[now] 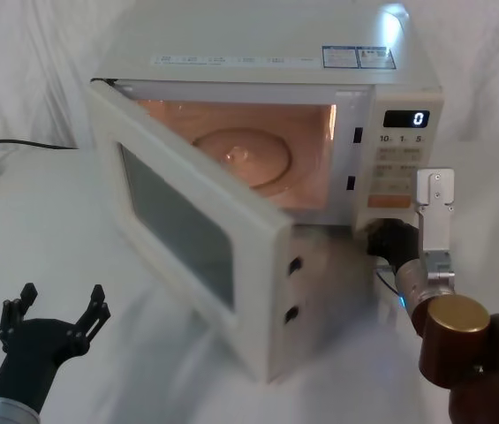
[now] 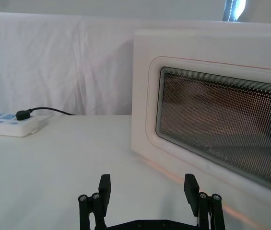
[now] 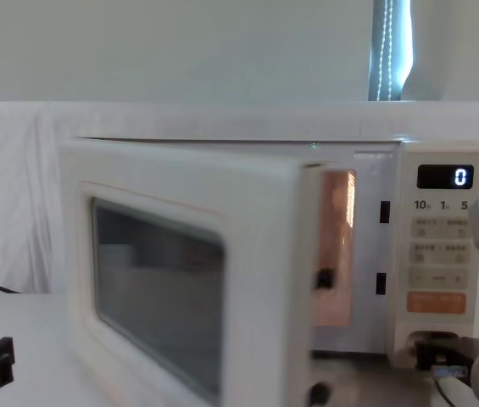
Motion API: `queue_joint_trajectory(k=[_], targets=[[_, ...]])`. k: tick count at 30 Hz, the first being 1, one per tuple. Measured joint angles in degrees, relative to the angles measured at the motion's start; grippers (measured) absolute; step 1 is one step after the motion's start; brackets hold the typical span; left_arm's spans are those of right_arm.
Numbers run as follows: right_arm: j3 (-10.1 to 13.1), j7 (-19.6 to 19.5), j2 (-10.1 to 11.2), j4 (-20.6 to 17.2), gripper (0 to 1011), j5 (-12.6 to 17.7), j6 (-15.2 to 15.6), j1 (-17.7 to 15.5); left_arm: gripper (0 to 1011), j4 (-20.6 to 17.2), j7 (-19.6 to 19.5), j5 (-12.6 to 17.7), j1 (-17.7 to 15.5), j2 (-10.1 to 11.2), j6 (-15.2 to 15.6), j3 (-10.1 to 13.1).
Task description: Press the button to open the microwave door with one hand; close the microwave door with the other hand.
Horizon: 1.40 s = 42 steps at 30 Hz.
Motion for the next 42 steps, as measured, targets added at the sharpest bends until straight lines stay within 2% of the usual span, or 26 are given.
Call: queue_joint_trajectory(k=[6, 16, 18, 23, 28, 29, 35, 42], targets=[[-0.1, 1.34, 0.29, -3.03, 0, 0.61, 1.2, -1.91, 1001, 0.0, 0.0, 0.0, 0.0, 0.0, 0.0, 0.0], [-1.33, 4.34, 1.28, -11.22, 0, 1.6, 5.15, -6.63, 1001, 0.0, 0.0, 0.0, 0.0, 0.0, 0.0, 0.0], [-2.0, 5.26, 1.83, -13.87, 0, 1.68, 6.86, -8.1, 1001, 0.0, 0.0, 0.0, 0.0, 0.0, 0.0, 0.0], [-2.71, 6.61, 2.59, -16.77, 0, 2.0, 8.67, -9.75, 1001, 0.0, 0.0, 0.0, 0.0, 0.0, 0.0, 0.0], [-4.27, 9.57, 4.51, -21.55, 0, 2.63, 10.85, -12.57, 1001, 0.0, 0.0, 0.0, 0.0, 0.0, 0.0, 0.0], [-4.27, 9.57, 4.51, -21.55, 0, 2.63, 10.85, -12.57, 1001, 0.0, 0.0, 0.0, 0.0, 0.0, 0.0, 0.0], [-5.67, 12.33, 6.85, -26.85, 0, 3.87, 11.09, -15.92, 1001, 0.0, 0.0, 0.0, 0.0, 0.0, 0.0, 0.0], [-5.61, 13.9, 9.0, -32.77, 0, 6.38, 8.28, -20.57, 1001, 0.0, 0.0, 0.0, 0.0, 0.0, 0.0, 0.0]])
